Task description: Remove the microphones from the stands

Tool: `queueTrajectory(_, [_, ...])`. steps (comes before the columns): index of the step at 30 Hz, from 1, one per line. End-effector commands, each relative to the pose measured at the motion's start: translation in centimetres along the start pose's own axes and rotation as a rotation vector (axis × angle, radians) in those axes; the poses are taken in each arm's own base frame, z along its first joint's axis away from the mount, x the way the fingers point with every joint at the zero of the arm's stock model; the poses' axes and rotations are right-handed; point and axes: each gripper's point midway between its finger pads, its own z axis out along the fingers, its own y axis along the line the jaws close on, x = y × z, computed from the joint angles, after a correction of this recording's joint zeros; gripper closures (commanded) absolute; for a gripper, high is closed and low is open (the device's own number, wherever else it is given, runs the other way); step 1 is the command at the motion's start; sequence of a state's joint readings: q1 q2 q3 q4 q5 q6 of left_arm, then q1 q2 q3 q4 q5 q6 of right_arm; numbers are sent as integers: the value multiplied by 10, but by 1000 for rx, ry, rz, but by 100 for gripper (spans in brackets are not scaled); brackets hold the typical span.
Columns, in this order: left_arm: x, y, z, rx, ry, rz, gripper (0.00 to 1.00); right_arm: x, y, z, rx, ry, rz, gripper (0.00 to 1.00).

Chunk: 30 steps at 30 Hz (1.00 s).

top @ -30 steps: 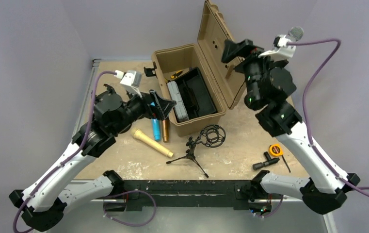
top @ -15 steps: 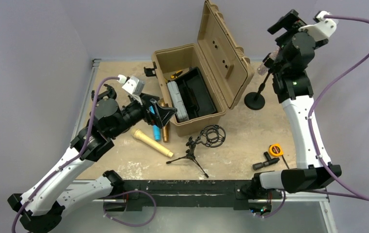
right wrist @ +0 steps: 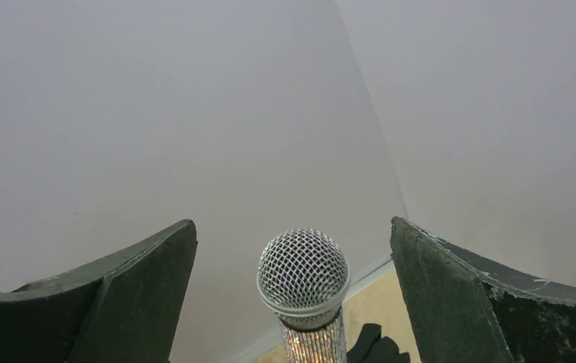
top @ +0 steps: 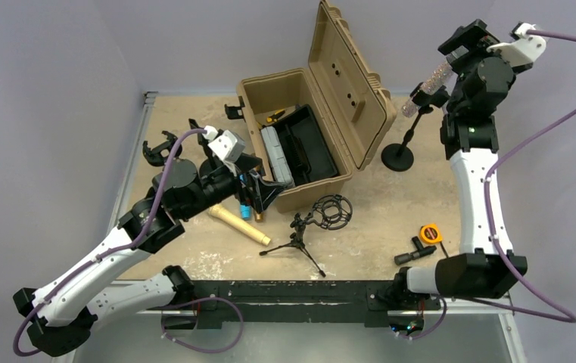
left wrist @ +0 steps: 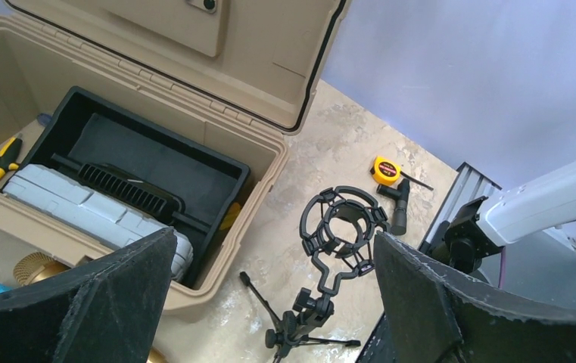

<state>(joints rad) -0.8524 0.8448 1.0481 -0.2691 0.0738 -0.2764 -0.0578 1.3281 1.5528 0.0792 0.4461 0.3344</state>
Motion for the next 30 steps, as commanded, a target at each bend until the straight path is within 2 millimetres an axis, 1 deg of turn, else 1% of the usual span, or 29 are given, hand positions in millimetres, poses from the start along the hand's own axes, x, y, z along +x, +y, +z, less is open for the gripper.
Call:
queueTrajectory(1, [-11,0,3,2,-48,36,1,23,26,18,-156,30,-36,3])
queueTrajectory(4, [-9,1,4,-1,-42,34,2,32,33,22,-199,38,-42,3])
queueTrajectory(5, [-8,1,5,-2,-38,35,2,36,32,24,-196,45,-44,4])
queueTrajectory(9, [-7,3,5,-11,-32,36,3,52,15,31,-118,74,-52,6])
queueTrajectory(10, [-7,3,5,-12,-32,37,3,55,11,32,-100,77,-54,8])
queueTrajectory(14, [-7,2,5,-10,-29,40,3,65,0,31,-58,85,-61,22])
queueTrajectory(17, [-7,2,4,-10,-27,43,4,69,-8,31,-23,91,-61,38])
queueTrajectory(20, [-8,2,3,-15,-29,49,4,66,-14,26,11,85,-47,54])
queueTrajectory(21, [-8,2,2,-18,-29,51,4,63,-16,24,16,84,-45,58])
queueTrajectory(22, [-7,2,2,-20,-28,53,4,61,-17,20,19,82,-43,61])
queueTrajectory(23, [-8,2,2,-22,-29,53,4,59,-24,17,51,83,-48,63])
queueTrajectory(25, [-7,2,2,-21,-28,53,4,53,-25,8,54,84,-39,68])
queueTrajectory(28, [-5,0,4,-17,-20,45,4,40,-22,-8,27,91,-23,87])
queueTrajectory(30, [-4,-2,4,-10,-15,44,4,31,-21,-20,14,94,-5,95])
